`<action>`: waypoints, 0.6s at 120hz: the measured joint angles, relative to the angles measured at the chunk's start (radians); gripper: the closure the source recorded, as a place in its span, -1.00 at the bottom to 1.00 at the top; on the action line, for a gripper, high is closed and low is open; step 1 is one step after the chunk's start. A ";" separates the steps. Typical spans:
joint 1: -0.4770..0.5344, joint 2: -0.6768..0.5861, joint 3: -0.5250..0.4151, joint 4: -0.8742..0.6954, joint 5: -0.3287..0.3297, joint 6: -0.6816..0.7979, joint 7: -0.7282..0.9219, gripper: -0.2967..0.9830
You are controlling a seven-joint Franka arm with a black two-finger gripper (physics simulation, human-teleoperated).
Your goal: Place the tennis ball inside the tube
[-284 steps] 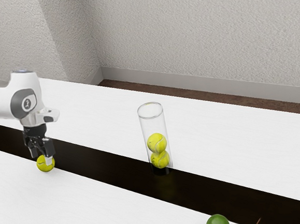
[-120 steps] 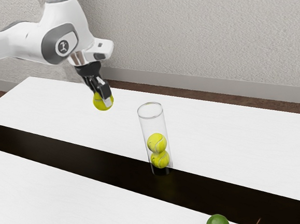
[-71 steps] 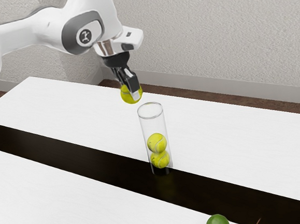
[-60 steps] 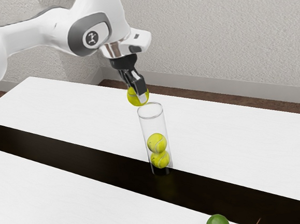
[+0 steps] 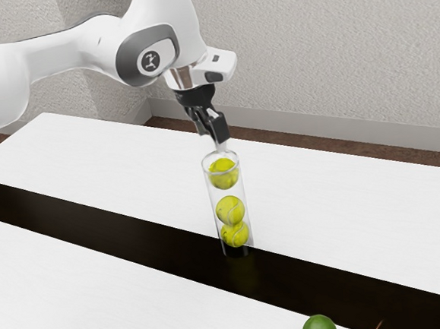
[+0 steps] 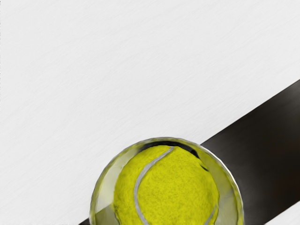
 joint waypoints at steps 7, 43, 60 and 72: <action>0.000 -0.001 0.002 0.000 0.001 -0.001 -0.004 -0.37; 0.007 -0.126 0.115 0.074 0.019 -0.165 0.019 -0.49; 0.036 -0.125 0.203 0.088 0.021 -0.216 0.081 -0.52; 0.025 -0.126 0.210 0.089 0.021 -0.236 0.116 -0.52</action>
